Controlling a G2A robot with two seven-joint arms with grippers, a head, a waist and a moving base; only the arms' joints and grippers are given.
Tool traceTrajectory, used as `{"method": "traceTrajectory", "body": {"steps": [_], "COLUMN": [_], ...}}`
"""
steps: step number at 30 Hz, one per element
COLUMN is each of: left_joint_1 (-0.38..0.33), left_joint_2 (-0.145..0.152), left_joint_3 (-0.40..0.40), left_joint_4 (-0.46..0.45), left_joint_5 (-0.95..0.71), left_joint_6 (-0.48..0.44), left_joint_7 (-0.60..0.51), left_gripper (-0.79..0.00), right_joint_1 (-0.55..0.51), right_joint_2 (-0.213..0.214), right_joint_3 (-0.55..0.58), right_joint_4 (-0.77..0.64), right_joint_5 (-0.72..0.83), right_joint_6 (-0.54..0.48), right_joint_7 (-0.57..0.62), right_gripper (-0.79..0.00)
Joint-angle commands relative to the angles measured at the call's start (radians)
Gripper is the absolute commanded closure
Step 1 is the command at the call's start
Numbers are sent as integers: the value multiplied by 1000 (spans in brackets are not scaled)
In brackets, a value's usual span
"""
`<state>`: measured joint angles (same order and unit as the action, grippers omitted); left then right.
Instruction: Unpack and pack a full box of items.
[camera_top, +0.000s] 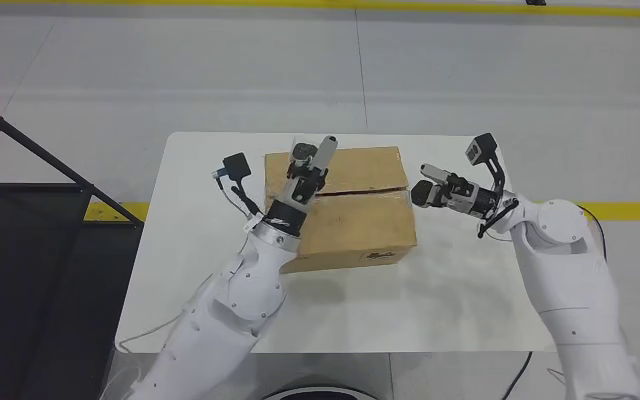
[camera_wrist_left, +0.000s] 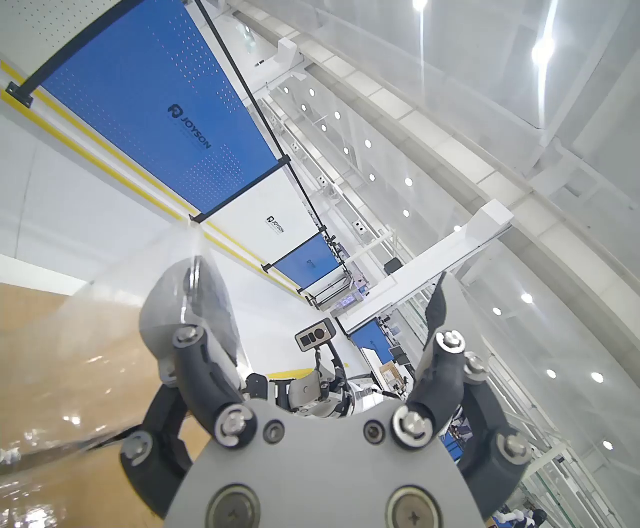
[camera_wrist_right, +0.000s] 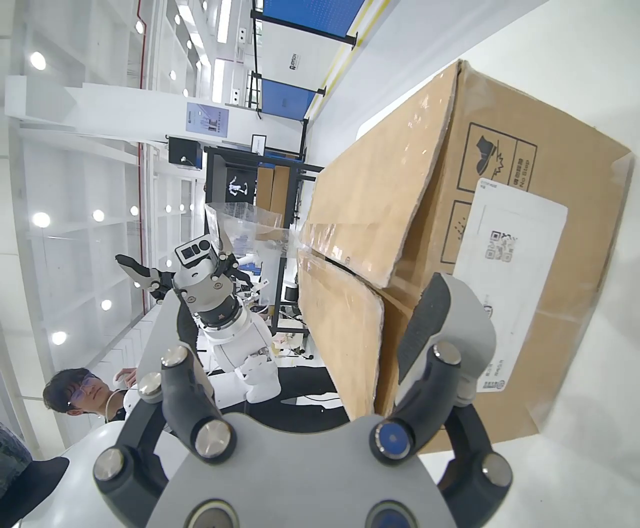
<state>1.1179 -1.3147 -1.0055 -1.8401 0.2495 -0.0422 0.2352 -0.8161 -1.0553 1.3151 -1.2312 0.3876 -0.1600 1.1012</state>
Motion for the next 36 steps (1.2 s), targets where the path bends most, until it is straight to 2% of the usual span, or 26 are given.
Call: {"method": "traceTrajectory", "body": {"steps": [1, 17, 31, 36], "left_joint_1": [-10, -78, -144, -154], "left_joint_2": [-5, -52, -99, -114], "left_joint_3": [9, 71, 128, 146], "left_joint_4": [13, 110, 236, 244], "left_joint_5": [-4, -29, -72, -72], "left_joint_6": [-1, 0, -4, -6], "left_joint_7": [-3, -29, -45, -50], "left_gripper": [-785, -785, -785, -785], "right_joint_1": [-10, -81, -133, -151], "right_joint_2": [4, 29, 46, 51], "right_joint_3": [13, 89, 135, 150], "right_joint_4": [-8, -40, -34, -35], "right_joint_5": [-3, 7, 19, 25], "right_joint_6": [2, -3, -17, -22], "right_joint_7": [0, 5, 9, 11], "right_gripper": [-785, -785, -785, -785]}}
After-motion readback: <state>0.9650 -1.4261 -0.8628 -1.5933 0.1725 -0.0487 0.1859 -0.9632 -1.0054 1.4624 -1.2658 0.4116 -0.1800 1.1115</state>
